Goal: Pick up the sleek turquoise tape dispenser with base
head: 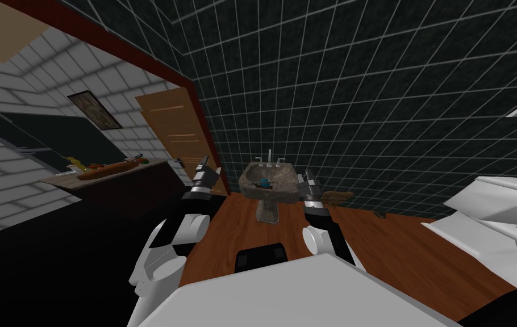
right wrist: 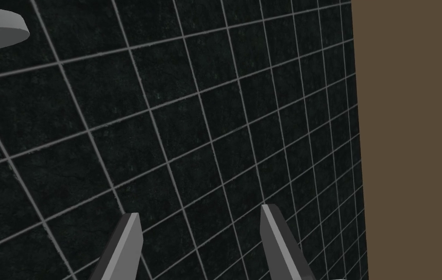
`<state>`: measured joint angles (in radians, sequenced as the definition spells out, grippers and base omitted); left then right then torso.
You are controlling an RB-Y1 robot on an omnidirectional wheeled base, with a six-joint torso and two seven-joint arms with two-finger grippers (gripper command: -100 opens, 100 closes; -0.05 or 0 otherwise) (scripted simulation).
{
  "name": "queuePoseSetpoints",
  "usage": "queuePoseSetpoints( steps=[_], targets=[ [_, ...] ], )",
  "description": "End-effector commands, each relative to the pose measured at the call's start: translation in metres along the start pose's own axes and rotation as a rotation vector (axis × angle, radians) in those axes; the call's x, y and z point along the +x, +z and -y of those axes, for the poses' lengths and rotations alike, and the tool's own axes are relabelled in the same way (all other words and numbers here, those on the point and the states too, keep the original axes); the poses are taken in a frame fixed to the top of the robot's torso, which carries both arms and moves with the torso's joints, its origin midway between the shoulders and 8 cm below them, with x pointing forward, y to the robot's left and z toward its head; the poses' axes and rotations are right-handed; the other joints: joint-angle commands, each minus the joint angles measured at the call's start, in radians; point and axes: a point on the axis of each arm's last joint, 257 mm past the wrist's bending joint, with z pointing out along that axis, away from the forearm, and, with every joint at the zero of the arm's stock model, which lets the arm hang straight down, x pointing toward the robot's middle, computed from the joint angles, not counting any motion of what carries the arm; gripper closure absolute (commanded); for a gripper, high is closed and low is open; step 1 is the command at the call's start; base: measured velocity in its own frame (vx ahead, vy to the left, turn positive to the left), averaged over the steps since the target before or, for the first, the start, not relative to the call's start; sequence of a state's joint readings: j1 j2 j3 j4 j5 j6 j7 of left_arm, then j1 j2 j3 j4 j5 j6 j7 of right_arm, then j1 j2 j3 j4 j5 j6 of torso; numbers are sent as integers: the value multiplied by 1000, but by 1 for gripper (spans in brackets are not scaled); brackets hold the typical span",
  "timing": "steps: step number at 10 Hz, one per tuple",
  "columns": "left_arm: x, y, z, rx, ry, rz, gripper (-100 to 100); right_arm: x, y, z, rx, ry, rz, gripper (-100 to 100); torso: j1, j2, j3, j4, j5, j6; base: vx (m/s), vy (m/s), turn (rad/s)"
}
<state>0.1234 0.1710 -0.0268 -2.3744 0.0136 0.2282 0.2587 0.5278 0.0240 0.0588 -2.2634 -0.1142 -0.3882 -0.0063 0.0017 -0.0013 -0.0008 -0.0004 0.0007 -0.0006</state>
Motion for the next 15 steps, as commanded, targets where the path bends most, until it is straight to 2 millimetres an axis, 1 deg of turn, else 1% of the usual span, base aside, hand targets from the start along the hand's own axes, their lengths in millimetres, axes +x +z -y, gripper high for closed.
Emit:
queuePoseSetpoints(
  steps=[1, 3, 4, 6, 7, 9, 10, 12, 13, 15],
  targets=[
    [8, 8, -2, -20, -21, -12, -100, 0, 0, 0, 0, 0, 0, 0, 0, 0, 0, 0, 0, 0, 11, 44, -78],
    [5, 8, -14, -64, -20, 0, -100, 0, 0, 0, 0, 0, 0, 0, 1, -1, 0, 0, 0, 0, 5, 38, -31],
    [15, 15, -12, -73, -40, -16, -100, 0, 0, 0, 0, 0, 0, 0, 0, 0, 0, 0, 0, 0, 9, 40, -110],
    [12, 14, -24, -118, -40, -4, -100, 0, 0, 0, 0, 0, 0, 0, 0, -1, 0, 0, 0, 0, 4, 31, -16],
    [22, 22, -22, -125, -60, -21, -100, 0, 0, 0, 0, 0, 0, 0, -1, 0, 0, 0, 0, 0, 5, 34, -74],
    [19, 20, -35, -175, -58, -8, -100, 0, 0, 0, 0, 0, 0, 0, 0, -1, 0, 0, 0, 0, 6, 30, -34],
    [30, 27, -34, -183, -78, -27, -100, 0, 0, 0, 0, 0, 0, 0, -1, -1, 0, 0, 0, 0, 7, 22, -84],
    [27, 24, -46, -233, -76, -14, -100, 0, 0, 0, 0, 0, 0, 0, -1, -1, 0, 0, 0, 0, 8, 22, -21],
    [38, 31, -46, -242, -95, -34, -100, 0, 0, 0, 0, 0, 0, 0, -1, -1, 0, 0, 0, 0, 15, 22, -71],
    [35, 28, -59, -294, -92, -19, -100, 0, 0, 0, 0, 0, 0, 0, -1, -1, -1, 0, 0, 0, 9, 17, -26]
  ],
)
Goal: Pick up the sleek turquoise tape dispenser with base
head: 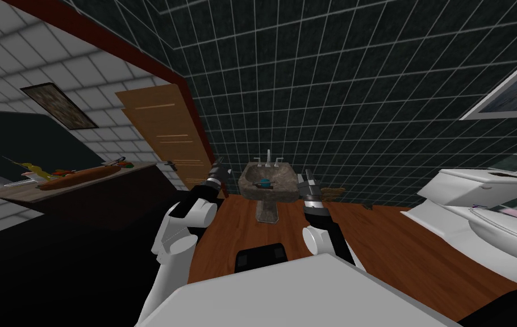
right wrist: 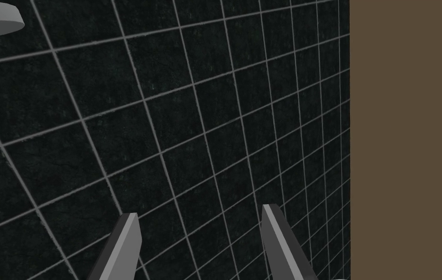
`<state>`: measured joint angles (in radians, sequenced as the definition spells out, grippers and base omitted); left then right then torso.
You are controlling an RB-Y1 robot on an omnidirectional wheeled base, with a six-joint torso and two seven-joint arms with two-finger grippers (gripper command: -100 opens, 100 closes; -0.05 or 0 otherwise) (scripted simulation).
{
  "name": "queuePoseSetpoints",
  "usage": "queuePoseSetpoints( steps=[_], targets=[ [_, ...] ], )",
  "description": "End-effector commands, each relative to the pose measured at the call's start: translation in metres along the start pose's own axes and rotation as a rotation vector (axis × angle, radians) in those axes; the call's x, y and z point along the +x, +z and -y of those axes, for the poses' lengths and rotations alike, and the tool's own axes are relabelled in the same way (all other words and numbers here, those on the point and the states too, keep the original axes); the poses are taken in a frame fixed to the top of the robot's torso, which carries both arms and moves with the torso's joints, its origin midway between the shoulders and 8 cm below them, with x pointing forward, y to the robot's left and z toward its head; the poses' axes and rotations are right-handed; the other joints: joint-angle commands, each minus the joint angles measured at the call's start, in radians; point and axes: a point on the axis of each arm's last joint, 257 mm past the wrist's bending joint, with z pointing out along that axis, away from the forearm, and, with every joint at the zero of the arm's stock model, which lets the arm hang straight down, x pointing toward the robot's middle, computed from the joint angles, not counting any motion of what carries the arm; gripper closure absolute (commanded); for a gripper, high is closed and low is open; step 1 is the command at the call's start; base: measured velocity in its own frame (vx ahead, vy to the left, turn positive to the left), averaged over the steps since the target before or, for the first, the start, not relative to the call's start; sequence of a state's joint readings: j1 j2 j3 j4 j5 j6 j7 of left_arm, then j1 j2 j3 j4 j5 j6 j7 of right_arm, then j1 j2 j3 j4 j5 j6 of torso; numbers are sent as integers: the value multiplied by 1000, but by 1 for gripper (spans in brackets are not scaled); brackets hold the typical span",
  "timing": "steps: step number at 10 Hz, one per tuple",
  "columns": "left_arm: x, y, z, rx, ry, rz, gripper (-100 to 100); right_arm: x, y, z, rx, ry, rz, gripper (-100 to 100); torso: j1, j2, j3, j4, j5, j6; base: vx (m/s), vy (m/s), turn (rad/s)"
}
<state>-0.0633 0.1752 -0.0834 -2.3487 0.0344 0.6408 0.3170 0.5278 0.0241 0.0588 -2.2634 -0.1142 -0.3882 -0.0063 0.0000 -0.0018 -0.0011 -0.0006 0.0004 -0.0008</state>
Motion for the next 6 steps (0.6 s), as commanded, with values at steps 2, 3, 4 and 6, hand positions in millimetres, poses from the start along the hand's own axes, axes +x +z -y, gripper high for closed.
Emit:
queuePoseSetpoints(
  steps=[2, 3, 4, 6],
  targets=[
    [9, 6, -11, -58, -15, -7, -100, 0, 0, 0, 0, 0, 0, 0, 0, 0, 0, 0, 0, 0, 11, 13, -58],
    [8, 6, -17, -81, -15, 0, -100, 0, 0, 0, 0, 0, 0, 0, 0, 0, 0, 0, 0, 0, 6, 8, 2],
    [7, 6, -19, -90, -15, 3, -100, 0, 0, 0, 0, 0, 0, 0, 0, 0, 0, 0, 0, 0, 0, 0, 0],
    [16, 11, -28, -137, -27, -7, -100, 0, 0, 0, 0, 0, 0, 0, -1, 0, 0, 0, 0, 0, 15, 5, -59]
  ],
)
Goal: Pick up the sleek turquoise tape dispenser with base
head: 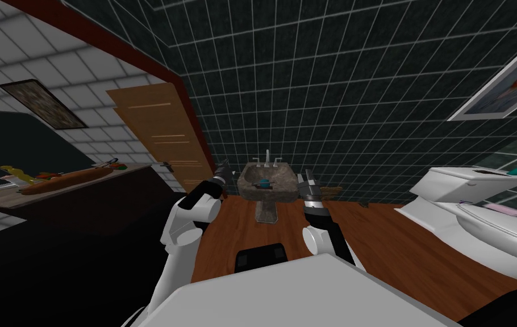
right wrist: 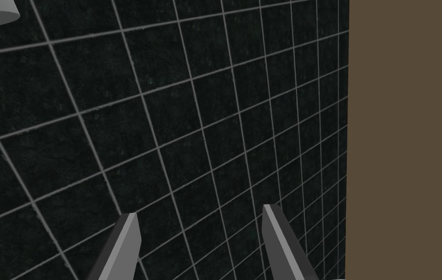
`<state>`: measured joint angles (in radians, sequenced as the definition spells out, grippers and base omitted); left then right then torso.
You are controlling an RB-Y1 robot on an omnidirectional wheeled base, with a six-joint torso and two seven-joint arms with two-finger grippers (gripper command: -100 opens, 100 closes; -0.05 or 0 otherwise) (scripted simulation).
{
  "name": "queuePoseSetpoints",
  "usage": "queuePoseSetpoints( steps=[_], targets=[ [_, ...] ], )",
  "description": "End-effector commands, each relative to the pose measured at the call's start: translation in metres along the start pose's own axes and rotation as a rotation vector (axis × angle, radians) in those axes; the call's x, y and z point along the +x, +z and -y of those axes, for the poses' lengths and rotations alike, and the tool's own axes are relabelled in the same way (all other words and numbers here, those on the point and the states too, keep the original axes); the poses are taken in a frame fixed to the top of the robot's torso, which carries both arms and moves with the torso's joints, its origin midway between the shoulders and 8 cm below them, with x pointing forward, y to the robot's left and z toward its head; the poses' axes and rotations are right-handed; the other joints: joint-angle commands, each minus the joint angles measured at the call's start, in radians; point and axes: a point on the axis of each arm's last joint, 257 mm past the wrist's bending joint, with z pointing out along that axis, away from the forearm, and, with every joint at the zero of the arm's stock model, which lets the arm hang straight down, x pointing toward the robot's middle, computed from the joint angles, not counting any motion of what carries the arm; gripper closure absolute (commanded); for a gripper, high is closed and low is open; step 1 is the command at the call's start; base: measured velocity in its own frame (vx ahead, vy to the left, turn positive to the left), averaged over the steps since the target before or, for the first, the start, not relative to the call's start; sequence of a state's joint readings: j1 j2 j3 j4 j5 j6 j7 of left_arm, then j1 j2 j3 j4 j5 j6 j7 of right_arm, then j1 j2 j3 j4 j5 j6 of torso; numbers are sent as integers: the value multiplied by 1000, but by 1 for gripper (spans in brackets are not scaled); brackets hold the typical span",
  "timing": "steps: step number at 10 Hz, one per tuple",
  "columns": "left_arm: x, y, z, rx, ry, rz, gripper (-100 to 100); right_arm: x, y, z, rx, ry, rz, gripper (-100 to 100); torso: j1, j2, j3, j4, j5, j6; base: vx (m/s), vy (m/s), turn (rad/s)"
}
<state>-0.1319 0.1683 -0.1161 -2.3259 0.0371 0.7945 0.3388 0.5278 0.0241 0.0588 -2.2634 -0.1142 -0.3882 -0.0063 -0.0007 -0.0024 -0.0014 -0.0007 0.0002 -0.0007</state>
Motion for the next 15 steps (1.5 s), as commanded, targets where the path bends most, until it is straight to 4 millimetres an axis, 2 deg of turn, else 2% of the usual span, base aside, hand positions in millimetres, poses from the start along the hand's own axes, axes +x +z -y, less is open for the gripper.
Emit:
queuePoseSetpoints(
  steps=[1, 2, 4, 5, 7, 8, 10, 11, 13, 14, 15],
  targets=[
    [-2, 0, -9, -38, -2, 10, -100, 0, 0, 0, 0, 0, 0, 0, 0, 0, 0, 0, 0, 0, 8, 6, 7],
    [9, 6, -10, -59, -11, -9, -100, 0, 0, 0, 0, 0, 0, 0, 0, 0, 0, 0, 0, 0, 16, 2, -57],
    [4, 5, -23, -108, -11, 8, -100, 0, 0, 0, 0, 0, 0, 0, 0, 0, 0, 0, 0, 0, 14, 1, -19],
    [16, 11, -24, -128, -18, -11, -100, 0, 0, 0, 0, 0, 0, 0, 0, 0, 0, 0, 0, 0, 18, -9, -43],
    [11, 9, -37, -178, -17, 8, -100, 0, 0, 0, 0, 0, 0, 0, -1, 0, 0, 0, 0, 0, 16, -6, -20],
    [21, 14, -40, -203, -22, -8, -100, 0, 0, 0, 0, 0, 0, 0, -1, 0, 0, 0, 0, 0, 18, -13, -51],
    [17, 11, -52, -249, -20, 9, -100, 0, 0, 0, 0, 0, 0, 0, -1, 0, 0, 0, 0, 0, 19, -10, -11],
    [26, 15, -58, -284, -23, -2, -100, 0, 0, 0, 0, 0, 0, 0, -1, 0, 0, 0, 0, 0, 27, -19, -47],
    [23, 12, -67, -320, -21, 12, -100, 0, 0, 0, 0, 0, 0, 0, -2, -1, 0, 0, 0, 0, 19, -15, -9],
    [31, 15, -72, -353, -22, 2, -100, 0, 0, 0, 0, 0, 0, 0, -1, 0, 0, 0, 0, 0, 28, -27, -32],
    [29, 13, -78, -376, -20, 11, -100, 0, 0, 0, 0, 0, 0, 0, -2, -1, 0, 0, 0, 0, 26, -27, -21]
  ],
)
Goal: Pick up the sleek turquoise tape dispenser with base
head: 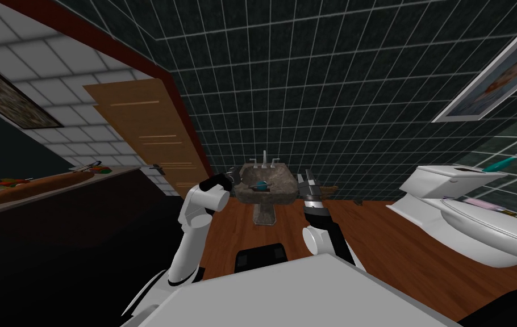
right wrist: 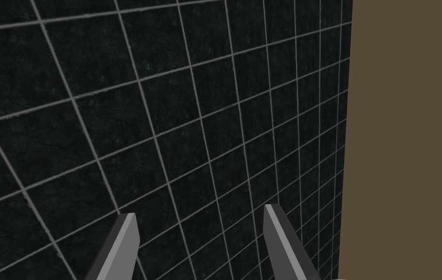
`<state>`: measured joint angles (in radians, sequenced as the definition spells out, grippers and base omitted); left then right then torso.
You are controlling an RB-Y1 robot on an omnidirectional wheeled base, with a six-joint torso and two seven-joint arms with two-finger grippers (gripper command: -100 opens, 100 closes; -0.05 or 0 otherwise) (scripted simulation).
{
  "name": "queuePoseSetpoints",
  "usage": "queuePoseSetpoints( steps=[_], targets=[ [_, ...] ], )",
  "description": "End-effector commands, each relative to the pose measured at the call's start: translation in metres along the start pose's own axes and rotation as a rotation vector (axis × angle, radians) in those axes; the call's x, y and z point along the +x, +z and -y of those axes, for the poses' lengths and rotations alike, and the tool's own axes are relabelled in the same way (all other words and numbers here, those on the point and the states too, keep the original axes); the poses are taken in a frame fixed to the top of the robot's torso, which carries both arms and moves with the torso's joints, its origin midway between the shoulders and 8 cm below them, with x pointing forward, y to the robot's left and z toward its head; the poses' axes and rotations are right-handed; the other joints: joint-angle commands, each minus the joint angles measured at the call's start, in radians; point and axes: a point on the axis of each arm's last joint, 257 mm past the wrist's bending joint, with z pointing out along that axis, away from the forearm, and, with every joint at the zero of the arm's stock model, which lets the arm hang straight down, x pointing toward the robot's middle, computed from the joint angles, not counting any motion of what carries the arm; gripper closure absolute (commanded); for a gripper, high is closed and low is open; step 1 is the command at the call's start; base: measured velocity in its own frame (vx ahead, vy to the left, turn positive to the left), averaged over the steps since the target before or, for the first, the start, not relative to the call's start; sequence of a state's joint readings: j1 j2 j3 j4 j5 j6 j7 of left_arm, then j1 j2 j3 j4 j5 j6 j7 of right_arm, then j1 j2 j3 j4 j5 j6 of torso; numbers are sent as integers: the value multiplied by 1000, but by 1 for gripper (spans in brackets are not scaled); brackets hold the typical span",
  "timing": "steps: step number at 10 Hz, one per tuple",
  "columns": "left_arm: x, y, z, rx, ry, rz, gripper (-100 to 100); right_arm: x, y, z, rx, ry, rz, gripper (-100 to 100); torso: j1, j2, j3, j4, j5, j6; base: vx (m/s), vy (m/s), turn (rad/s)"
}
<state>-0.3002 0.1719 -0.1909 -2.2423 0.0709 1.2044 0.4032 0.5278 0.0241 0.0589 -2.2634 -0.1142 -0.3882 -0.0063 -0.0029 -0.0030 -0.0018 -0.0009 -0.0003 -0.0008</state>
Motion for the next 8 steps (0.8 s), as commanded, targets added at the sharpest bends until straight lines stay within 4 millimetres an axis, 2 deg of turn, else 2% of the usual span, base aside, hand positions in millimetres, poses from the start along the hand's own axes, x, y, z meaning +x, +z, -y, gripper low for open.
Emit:
queuePoseSetpoints(
  steps=[1, 2, 4, 5, 7, 8],
  targets=[
    [-2, 1, -7, -33, 0, 11, -100, 0, 0, 0, 0, 0, 0, 0, 0, 0, 0, 0, 0, 0, 9, -13, 0],
    [5, 5, -13, -70, 2, 4, -100, 0, 0, 0, 0, 0, 0, 0, 1, 1, 0, 0, 0, 0, 24, -29, -29],
    [1, 4, -22, -103, 3, 19, -100, 0, 0, 0, 0, 0, 0, 0, 0, 0, 0, 0, 0, 0, 20, -23, -8],
    [8, 8, -30, -147, 6, 17, -100, 0, 0, 0, 0, 0, 0, 0, 1, 1, 0, 0, 0, 0, 24, -34, -25],
    [5, 7, -36, -172, 7, 29, -100, 0, 0, 0, 0, 0, 0, 0, 0, 0, 0, 0, 0, 0, 18, -26, -4],
    [10, 9, -44, -215, 11, 30, -100, 0, 0, 0, 0, 0, 0, 0, 1, 1, 1, 0, 0, 0, 27, -32, -18]
  ],
)
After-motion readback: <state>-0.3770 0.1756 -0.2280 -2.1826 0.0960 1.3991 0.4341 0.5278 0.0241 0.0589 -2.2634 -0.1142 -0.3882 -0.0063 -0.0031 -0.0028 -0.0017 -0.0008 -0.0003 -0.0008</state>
